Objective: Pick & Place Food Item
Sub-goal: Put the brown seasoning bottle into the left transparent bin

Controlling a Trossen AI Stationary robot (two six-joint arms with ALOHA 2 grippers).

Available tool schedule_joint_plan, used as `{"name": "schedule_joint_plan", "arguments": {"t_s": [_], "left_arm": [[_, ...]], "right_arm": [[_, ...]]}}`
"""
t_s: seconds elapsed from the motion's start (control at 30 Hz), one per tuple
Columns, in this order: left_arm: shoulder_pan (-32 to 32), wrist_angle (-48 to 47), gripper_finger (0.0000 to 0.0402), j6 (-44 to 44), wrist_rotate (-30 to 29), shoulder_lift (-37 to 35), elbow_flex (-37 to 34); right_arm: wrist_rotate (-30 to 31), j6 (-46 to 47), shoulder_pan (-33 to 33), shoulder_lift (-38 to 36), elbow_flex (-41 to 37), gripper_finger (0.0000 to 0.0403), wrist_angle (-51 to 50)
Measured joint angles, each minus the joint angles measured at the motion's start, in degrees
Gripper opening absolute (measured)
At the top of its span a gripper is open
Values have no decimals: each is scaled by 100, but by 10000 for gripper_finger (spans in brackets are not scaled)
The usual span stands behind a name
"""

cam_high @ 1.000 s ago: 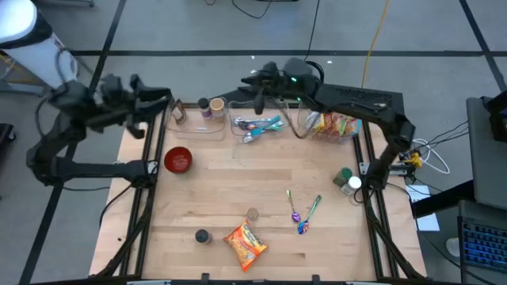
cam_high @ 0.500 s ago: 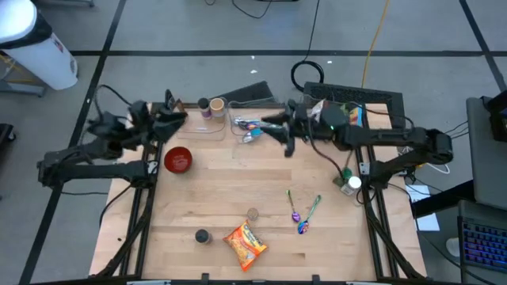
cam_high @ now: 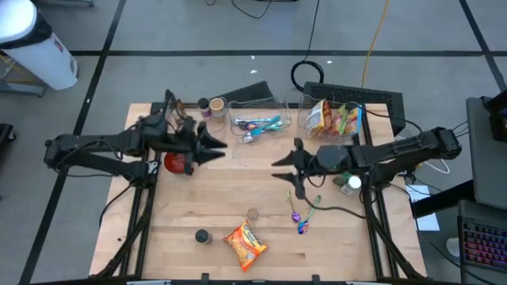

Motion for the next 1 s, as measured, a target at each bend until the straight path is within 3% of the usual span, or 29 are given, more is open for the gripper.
{"name": "schedule_joint_plan", "arguments": {"t_s": [0.17,0.3,0.63,1.0], "left_arm": [[-451,-2301,177,208,-15,323,861],[-768,-3255,177,216,-172,573,1237],[-881,-3265,177,127,-409,649,1305],[-803,-3274,177,420,-633,647,1305]], "right_arm": [[2,217,295,0,2,144,-630],[-38,115,592,122,9,145,-1379],[-145,249,755,323,42,144,-3020],[13,941,333,59,1186,136,-6580]]}}
